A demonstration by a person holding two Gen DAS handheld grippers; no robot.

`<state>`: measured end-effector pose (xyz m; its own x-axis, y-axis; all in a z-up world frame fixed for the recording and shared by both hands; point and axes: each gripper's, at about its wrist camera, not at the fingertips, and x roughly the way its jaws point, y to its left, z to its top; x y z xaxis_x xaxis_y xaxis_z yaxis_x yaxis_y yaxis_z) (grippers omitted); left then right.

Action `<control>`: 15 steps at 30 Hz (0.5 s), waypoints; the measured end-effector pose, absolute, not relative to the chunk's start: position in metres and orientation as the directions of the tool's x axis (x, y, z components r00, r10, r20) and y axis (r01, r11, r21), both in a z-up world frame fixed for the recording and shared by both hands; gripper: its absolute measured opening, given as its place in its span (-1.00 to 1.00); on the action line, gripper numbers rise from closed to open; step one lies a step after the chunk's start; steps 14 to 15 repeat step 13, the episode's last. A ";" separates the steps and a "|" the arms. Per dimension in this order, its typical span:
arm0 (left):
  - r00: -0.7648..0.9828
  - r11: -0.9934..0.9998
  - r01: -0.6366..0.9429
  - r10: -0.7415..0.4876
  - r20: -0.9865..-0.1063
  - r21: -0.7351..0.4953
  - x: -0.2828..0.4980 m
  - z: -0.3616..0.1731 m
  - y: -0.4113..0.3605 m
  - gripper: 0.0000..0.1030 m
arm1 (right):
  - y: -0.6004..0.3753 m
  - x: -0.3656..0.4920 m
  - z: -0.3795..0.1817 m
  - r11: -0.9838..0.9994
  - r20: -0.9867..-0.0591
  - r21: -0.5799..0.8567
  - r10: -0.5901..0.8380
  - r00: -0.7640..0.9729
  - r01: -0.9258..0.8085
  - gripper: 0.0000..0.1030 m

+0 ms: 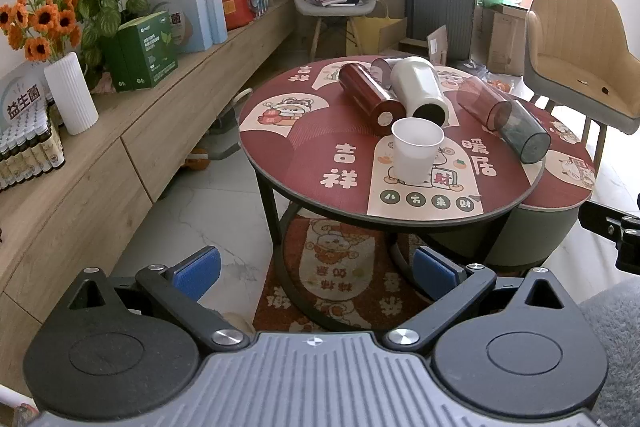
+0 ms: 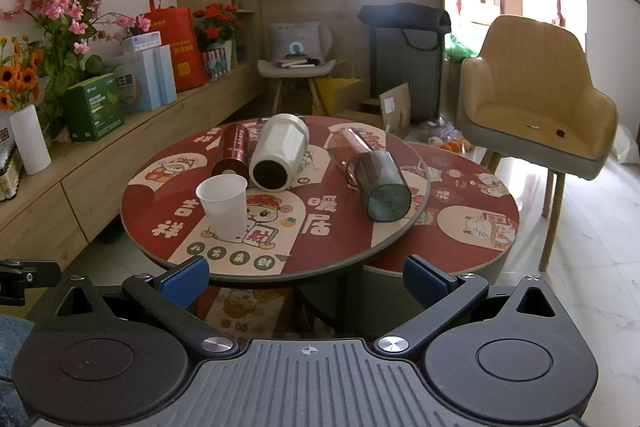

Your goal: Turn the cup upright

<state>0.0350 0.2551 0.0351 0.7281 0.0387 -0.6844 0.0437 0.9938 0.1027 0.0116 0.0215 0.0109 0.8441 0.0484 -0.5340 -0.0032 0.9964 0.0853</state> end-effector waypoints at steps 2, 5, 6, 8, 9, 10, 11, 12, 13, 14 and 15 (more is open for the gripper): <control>0.729 0.994 0.048 0.035 -0.683 0.103 0.035 0.035 0.255 1.00 | 0.022 0.012 0.010 0.996 -0.536 0.087 0.048 0.843 -0.002 0.99; 0.735 0.993 0.052 0.035 -0.678 0.108 0.033 0.036 0.254 1.00 | 0.021 0.013 0.009 0.996 -0.538 0.090 0.048 0.841 0.001 0.99; 0.736 0.993 0.052 0.035 -0.676 0.108 0.033 0.036 0.254 1.00 | 0.021 0.013 0.009 0.996 -0.538 0.088 0.046 0.842 0.001 0.99; 0.736 0.993 0.053 0.032 -0.676 0.104 0.033 0.036 0.254 1.00 | 0.020 0.013 0.008 0.996 -0.539 0.089 0.046 0.841 0.003 0.99; 0.737 0.993 0.052 0.032 -0.675 0.104 0.032 0.036 0.255 1.00 | 0.020 0.013 0.008 0.996 -0.539 0.089 0.045 0.841 0.004 0.99; 0.738 0.993 0.052 0.032 -0.674 0.104 0.032 0.036 0.255 1.00 | 0.020 0.012 0.008 0.996 -0.539 0.088 0.045 0.841 0.003 0.99; 0.738 0.993 0.052 0.031 -0.674 0.104 0.032 0.036 0.255 1.00 | 0.020 0.013 0.007 0.996 -0.539 0.089 0.045 0.841 0.004 1.00; 0.738 0.993 0.053 0.031 -0.674 0.104 0.032 0.037 0.255 1.00 | 0.020 0.013 0.008 0.996 -0.539 0.089 0.046 0.841 0.003 1.00; 0.738 0.993 0.054 0.030 -0.674 0.104 0.032 0.037 0.255 1.00 | 0.020 0.013 0.008 0.996 -0.539 0.089 0.046 0.841 0.003 1.00; 0.738 0.993 0.054 0.030 -0.674 0.104 0.032 0.037 0.255 1.00 | 0.020 0.013 0.008 0.996 -0.539 0.089 0.046 0.841 0.003 1.00; 0.738 0.993 0.054 0.030 -0.674 0.104 0.032 0.037 0.255 1.00 | 0.020 0.013 0.008 0.996 -0.539 0.089 0.046 0.841 0.003 1.00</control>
